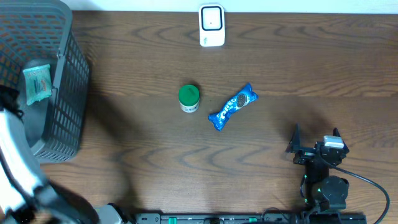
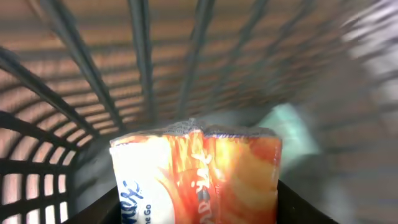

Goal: Scan the item barcode
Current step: 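Reach left gripper into basket and grasp the orange tissue pack, then place orange tissue pack left of jar with left gripper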

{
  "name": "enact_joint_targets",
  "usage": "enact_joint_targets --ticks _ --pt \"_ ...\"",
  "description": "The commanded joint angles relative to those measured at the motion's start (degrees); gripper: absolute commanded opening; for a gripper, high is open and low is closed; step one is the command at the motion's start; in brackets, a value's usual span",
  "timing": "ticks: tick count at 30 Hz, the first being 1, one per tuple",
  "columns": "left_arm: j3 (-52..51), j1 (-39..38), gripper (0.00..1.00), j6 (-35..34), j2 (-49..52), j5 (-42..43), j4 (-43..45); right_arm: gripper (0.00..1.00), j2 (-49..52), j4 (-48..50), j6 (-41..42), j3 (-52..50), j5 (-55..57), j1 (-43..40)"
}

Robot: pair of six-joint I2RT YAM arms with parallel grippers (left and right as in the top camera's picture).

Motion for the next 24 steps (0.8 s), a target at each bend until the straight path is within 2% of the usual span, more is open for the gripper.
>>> enact_joint_targets --ticks 1,5,8,13,17,20,24 --pt "0.5 0.0 0.57 1.0 -11.8 11.2 -0.4 0.99 -0.1 -0.1 -0.8 -0.1 -0.1 0.5" --pt "0.5 -2.7 0.57 1.0 -21.2 22.3 -0.5 0.99 -0.1 -0.1 -0.8 -0.1 -0.1 0.5" --pt "0.5 -8.5 0.57 1.0 -25.4 27.4 -1.7 0.99 -0.1 -0.1 -0.8 -0.1 -0.1 0.5" --pt "0.4 -24.1 0.58 1.0 -26.3 24.4 -8.4 0.99 -0.1 -0.1 -0.8 -0.1 -0.1 0.5" --pt "0.4 -37.9 0.58 1.0 -21.4 15.7 -13.5 0.99 -0.1 -0.1 -0.8 -0.1 -0.1 0.5" --pt "0.4 -44.3 0.58 1.0 -16.4 12.0 -15.1 0.99 -0.1 -0.1 -0.8 -0.1 -0.1 0.5" --pt "0.4 -49.9 0.58 1.0 -7.5 11.3 -15.6 0.99 -0.1 -0.1 -0.8 -0.1 -0.1 0.5"
